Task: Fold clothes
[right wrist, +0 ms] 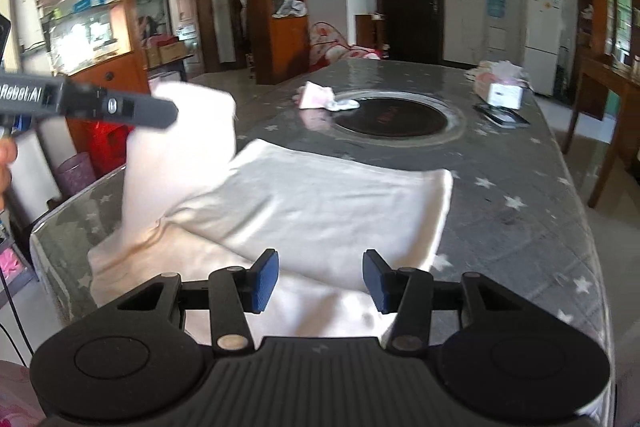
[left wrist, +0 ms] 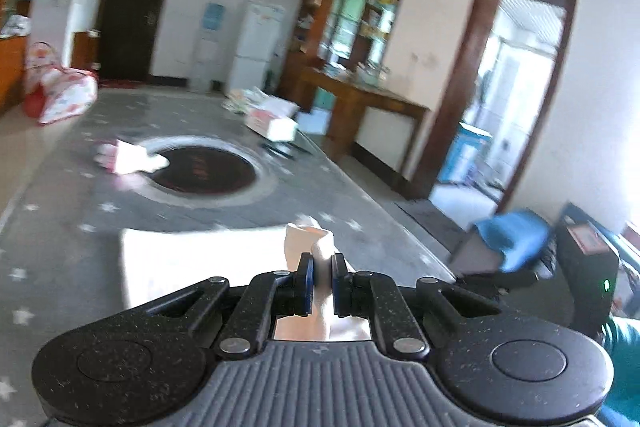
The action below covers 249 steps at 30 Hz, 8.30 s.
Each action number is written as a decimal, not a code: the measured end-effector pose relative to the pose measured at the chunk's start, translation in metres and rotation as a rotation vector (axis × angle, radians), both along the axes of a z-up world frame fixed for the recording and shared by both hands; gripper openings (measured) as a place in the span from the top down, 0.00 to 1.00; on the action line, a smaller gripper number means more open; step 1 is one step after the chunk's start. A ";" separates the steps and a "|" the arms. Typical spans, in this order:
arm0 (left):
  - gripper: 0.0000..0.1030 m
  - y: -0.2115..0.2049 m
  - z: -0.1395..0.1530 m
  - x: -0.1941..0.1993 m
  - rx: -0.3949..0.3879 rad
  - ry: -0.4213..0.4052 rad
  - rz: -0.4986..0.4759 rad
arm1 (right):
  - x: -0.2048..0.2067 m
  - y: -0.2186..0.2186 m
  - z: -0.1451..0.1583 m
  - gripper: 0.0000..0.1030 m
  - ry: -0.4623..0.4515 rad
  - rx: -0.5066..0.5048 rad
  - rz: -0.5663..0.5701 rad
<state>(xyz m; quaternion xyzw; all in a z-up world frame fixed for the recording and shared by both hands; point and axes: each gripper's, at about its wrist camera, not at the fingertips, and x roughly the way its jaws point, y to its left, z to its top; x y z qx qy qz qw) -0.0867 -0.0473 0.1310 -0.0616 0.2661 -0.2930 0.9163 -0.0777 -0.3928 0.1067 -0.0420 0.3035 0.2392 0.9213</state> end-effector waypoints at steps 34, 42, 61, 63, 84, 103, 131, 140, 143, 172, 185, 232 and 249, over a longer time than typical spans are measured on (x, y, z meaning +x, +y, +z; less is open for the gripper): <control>0.77 0.063 -0.094 -0.055 0.366 0.044 -0.002 | 0.005 0.013 -0.027 0.92 0.109 -0.068 0.022; 0.95 0.078 -0.085 -0.061 0.339 0.022 0.011 | -0.016 0.015 0.007 0.93 0.039 -0.055 0.058; 0.84 0.059 -0.063 -0.012 0.238 0.045 -0.031 | 0.003 0.019 -0.008 0.75 0.053 -0.065 0.065; 0.82 0.051 -0.070 -0.001 0.239 0.060 -0.041 | 0.006 0.028 -0.013 0.75 0.050 -0.068 0.090; 0.62 0.039 -0.092 -0.005 0.337 0.043 -0.062 | -0.010 0.036 -0.033 0.70 0.059 -0.164 0.177; 0.46 0.017 -0.092 -0.093 0.535 -0.146 -0.380 | -0.042 0.023 -0.024 0.61 0.032 -0.224 0.204; 0.88 0.014 -0.072 -0.043 0.369 -0.137 -0.317 | -0.058 0.044 -0.040 0.62 -0.065 -0.326 0.398; 0.61 0.028 -0.089 -0.073 0.429 -0.167 -0.294 | -0.034 0.038 -0.021 0.86 0.034 -0.198 0.372; 0.56 0.029 -0.096 -0.076 0.472 -0.182 -0.281 | -0.029 0.038 -0.015 0.86 0.041 -0.177 0.360; 0.95 0.062 -0.069 -0.080 0.356 -0.144 -0.222 | -0.066 0.032 -0.001 0.92 -0.021 -0.193 0.380; 0.95 0.068 -0.021 -0.116 0.347 -0.199 -0.203 | -0.105 0.033 0.066 0.92 -0.044 -0.191 0.442; 0.53 0.070 -0.078 0.055 0.316 0.057 0.065 | 0.063 0.042 -0.007 0.76 0.068 -0.075 0.135; 0.51 0.089 -0.103 0.033 0.157 0.202 0.066 | 0.096 0.097 -0.017 0.77 0.107 -0.086 0.205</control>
